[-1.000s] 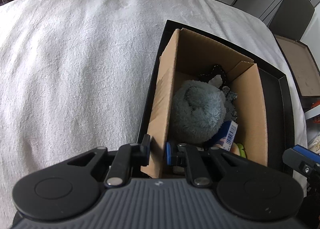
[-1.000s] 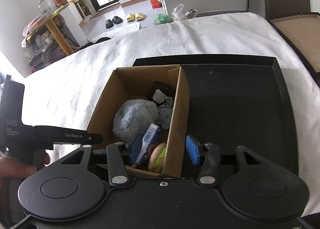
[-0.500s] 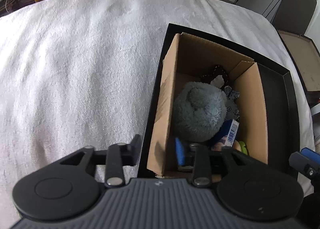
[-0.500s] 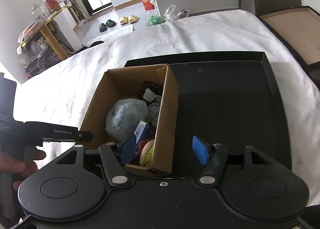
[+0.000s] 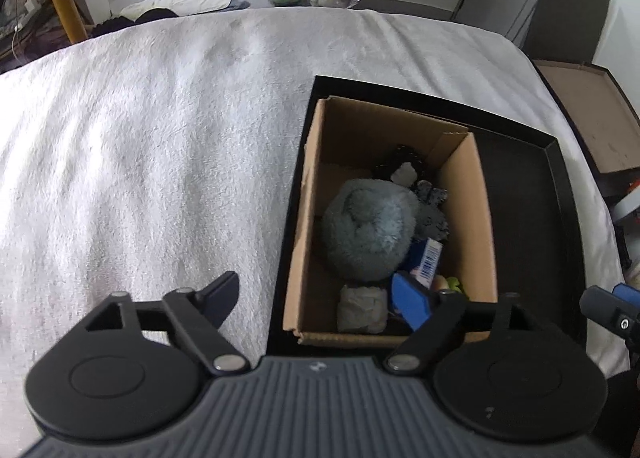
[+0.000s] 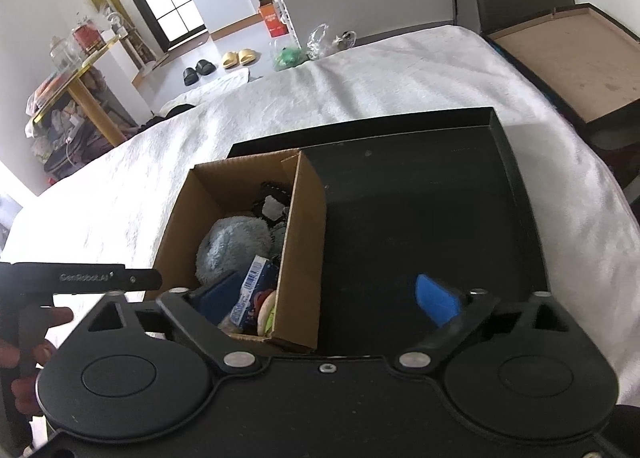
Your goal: Organize soft objects
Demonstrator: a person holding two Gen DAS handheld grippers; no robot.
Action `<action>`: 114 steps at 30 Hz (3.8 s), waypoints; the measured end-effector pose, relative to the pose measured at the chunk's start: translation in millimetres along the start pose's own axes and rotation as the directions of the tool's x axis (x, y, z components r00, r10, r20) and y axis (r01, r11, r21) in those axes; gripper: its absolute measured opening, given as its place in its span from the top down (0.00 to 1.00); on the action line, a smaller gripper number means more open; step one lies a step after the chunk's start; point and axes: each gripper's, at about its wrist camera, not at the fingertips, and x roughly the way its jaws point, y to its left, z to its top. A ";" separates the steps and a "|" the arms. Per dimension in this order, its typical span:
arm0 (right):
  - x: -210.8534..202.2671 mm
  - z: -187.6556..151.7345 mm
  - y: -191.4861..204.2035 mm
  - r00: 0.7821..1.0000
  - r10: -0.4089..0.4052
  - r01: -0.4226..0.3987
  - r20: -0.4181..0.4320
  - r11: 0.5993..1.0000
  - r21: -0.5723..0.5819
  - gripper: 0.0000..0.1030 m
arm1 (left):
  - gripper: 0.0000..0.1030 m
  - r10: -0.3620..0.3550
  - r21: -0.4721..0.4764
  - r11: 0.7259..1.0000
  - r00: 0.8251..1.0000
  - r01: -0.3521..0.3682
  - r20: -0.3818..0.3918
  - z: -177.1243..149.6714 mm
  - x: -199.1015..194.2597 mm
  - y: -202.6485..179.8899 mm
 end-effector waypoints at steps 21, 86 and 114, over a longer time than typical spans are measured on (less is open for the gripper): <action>-38.5 2.6 -30.5 1.000 -0.017 0.017 -0.001 0.999 0.048 0.00 | 0.00 -0.017 0.089 0.996 0.997 0.010 0.076 -13.8 -66.3 -34.6; -151.5 -26.8 2.2 0.997 -0.001 0.004 0.071 0.999 -0.037 0.00 | 0.00 -0.078 0.102 0.993 0.967 0.055 0.243 -81.6 -183.9 -23.6; -155.3 -31.4 2.6 0.998 -0.001 0.004 0.070 0.999 -0.035 0.00 | 0.00 -0.079 0.109 0.993 0.969 0.054 0.232 -86.1 -181.0 -26.0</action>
